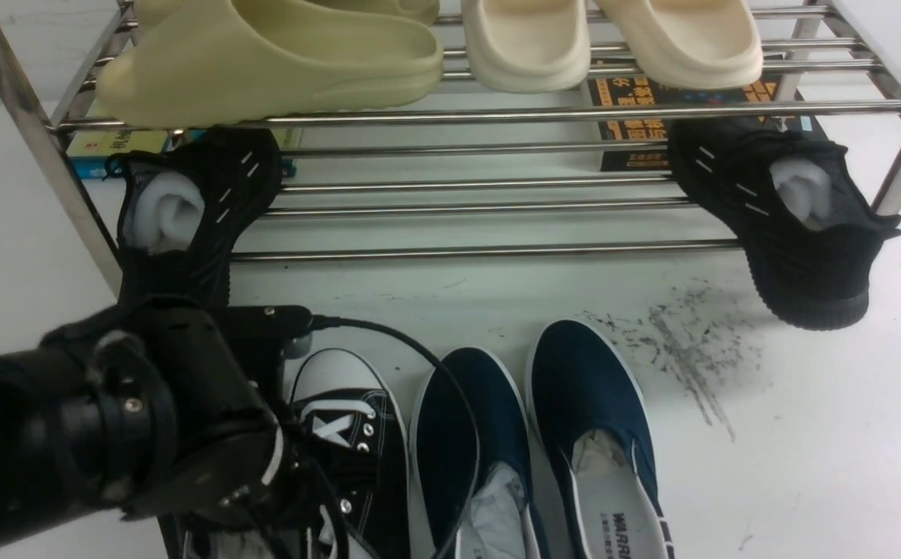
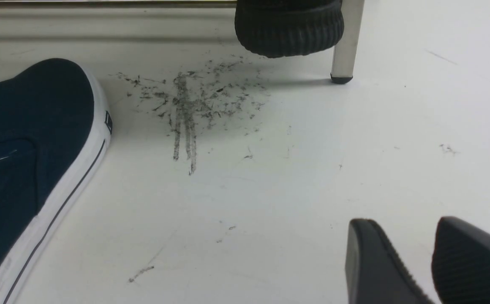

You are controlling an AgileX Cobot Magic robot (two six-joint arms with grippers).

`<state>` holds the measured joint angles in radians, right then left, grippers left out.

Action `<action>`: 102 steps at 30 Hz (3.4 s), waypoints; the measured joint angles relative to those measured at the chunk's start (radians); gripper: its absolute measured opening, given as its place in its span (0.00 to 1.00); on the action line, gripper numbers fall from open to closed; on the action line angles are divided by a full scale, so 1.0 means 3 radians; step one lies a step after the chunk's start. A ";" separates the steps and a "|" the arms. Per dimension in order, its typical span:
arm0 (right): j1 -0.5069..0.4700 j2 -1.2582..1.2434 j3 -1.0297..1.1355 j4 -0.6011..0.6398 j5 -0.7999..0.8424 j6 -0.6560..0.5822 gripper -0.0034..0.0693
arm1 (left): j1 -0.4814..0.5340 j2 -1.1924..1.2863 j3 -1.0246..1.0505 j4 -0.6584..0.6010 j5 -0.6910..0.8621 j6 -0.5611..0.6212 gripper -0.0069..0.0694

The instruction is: Take the shoes off the shelf with your hand on the white table.

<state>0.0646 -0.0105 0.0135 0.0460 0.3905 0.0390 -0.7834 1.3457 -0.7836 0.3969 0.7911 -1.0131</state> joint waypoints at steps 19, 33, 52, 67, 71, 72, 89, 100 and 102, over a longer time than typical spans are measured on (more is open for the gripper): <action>0.0000 0.0000 0.0000 0.0000 0.0000 0.0000 0.38 | 0.0000 -0.2384 0.0000 -0.0635 0.1321 0.0965 0.09; 0.0000 0.0000 0.0000 0.0000 0.0000 0.0000 0.38 | 0.0000 -0.3719 0.0906 -0.0964 -0.0078 0.1049 0.09; 0.0000 0.0000 0.0000 0.0000 0.0000 0.0000 0.38 | 0.0000 -0.3719 0.1269 -0.0753 -0.0172 0.1012 0.11; 0.0000 0.0000 0.0000 0.0000 0.0000 0.0000 0.38 | 0.0000 -0.3719 0.1771 -0.1106 -0.1683 0.1703 0.12; 0.0000 0.0000 0.0000 0.0000 0.0000 0.0000 0.38 | 0.0027 -0.3719 0.2197 -0.1238 -0.2456 0.2340 0.12; 0.0000 0.0000 0.0000 0.0000 0.0000 0.0000 0.38 | 0.0076 -0.3719 0.2272 -0.1210 -0.2565 0.2377 0.12; 0.0000 0.0000 0.0000 0.0000 0.0000 0.0000 0.38 | 0.1816 -0.4152 0.2476 -0.0962 -0.1608 0.2223 0.14; 0.0000 0.0000 0.0000 0.0000 0.0000 0.0000 0.38 | 0.2296 -0.4507 0.2604 -0.0905 -0.1062 0.2024 0.15; 0.0000 0.0000 0.0000 0.0000 0.0000 0.0000 0.38 | 0.2345 -0.4523 0.2620 -0.0897 -0.1120 0.1998 0.16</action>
<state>0.0646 -0.0105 0.0135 0.0460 0.3905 0.0390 -0.0798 -0.0113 0.0025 0.1277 0.4551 -0.4137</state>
